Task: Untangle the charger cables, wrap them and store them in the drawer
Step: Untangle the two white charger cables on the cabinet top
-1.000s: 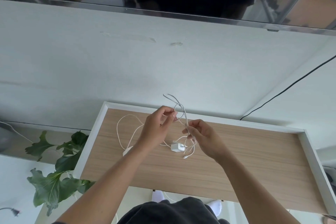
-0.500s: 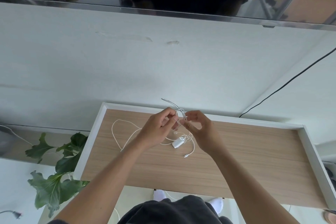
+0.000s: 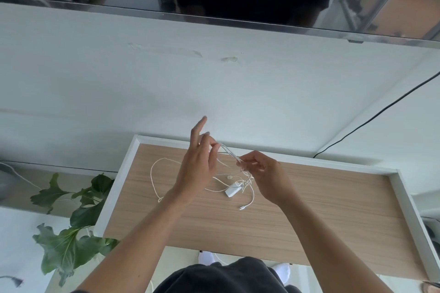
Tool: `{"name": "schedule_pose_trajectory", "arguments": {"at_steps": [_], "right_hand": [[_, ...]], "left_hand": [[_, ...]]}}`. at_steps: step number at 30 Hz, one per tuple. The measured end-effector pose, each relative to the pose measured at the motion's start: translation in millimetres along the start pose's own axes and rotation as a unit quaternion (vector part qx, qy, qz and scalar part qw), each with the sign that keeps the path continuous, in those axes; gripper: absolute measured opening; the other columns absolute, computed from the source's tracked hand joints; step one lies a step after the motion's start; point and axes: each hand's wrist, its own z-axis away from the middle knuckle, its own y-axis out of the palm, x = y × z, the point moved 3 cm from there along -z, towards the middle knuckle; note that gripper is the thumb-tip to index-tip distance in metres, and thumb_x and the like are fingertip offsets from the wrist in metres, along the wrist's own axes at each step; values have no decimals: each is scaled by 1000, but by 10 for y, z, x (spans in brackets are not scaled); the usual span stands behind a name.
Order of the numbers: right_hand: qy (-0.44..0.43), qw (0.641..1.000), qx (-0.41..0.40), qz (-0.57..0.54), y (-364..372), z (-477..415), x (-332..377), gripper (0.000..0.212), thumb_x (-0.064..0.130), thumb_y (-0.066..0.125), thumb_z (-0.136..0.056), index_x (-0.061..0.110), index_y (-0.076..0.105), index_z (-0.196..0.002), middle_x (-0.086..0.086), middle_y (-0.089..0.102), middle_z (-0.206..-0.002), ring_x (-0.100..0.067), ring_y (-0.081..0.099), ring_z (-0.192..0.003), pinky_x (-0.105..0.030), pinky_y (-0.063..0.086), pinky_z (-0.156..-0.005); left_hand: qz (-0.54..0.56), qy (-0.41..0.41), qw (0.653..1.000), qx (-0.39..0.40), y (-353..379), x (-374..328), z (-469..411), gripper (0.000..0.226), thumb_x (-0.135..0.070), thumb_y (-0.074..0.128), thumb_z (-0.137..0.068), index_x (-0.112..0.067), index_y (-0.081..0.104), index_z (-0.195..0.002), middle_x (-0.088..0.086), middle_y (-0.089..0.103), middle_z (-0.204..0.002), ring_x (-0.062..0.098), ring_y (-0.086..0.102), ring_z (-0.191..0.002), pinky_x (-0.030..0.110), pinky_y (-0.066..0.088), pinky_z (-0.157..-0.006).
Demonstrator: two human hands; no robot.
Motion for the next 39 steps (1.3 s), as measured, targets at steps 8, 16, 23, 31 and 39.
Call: {"name": "schedule_pose_trajectory", "arguments": {"at_steps": [8, 16, 23, 31, 39], "right_hand": [[62, 976, -72, -194, -41, -60, -213, 16, 22, 60, -114, 7, 62, -114, -9, 84, -111, -26, 84, -98, -57, 63, -102], [68, 952, -65, -292, -28, -34, -241, 17, 25, 57, -116, 11, 65, -118, -16, 82, -117, -35, 83, -107, -58, 62, -103], [69, 955, -62, -283, -30, -35, -185, 21, 31, 63, -112, 11, 68, -118, -12, 82, -111, -30, 83, -97, -54, 66, -96], [34, 990, 60, -125, 75, 99, -279, 26, 31, 74, -106, 34, 66, -130, -3, 83, -104, -14, 66, -77, -31, 52, -77], [39, 997, -8, -58, 83, -14, -561, 16, 29, 77, -103, 39, 79, -115, 5, 78, -92, -8, 59, -63, -29, 48, -68]], "left_hand": [[269, -301, 914, -30, -158, 169, -61, 15, -18, 42, -119, -5, 45, -112, -1, 78, -123, 21, 87, -88, 36, 62, -86], [343, -327, 869, 144, 63, 251, 92, 38, -38, 39, -121, -13, 67, -128, -4, 80, -132, 12, 73, -128, 43, 50, -117], [181, -180, 898, 358, 370, 25, 436, 28, -45, 64, -109, -31, 70, -133, -12, 80, -114, -2, 72, -112, 36, 58, -105], [209, -159, 932, 251, 231, -50, 237, 19, -19, 54, -116, -18, 70, -105, -6, 72, -81, 13, 73, -76, 24, 56, -78], [323, -200, 918, 111, 9, 75, 18, 27, -11, 48, -118, -3, 66, -100, -2, 65, -79, 19, 58, -66, 30, 52, -72]]}}
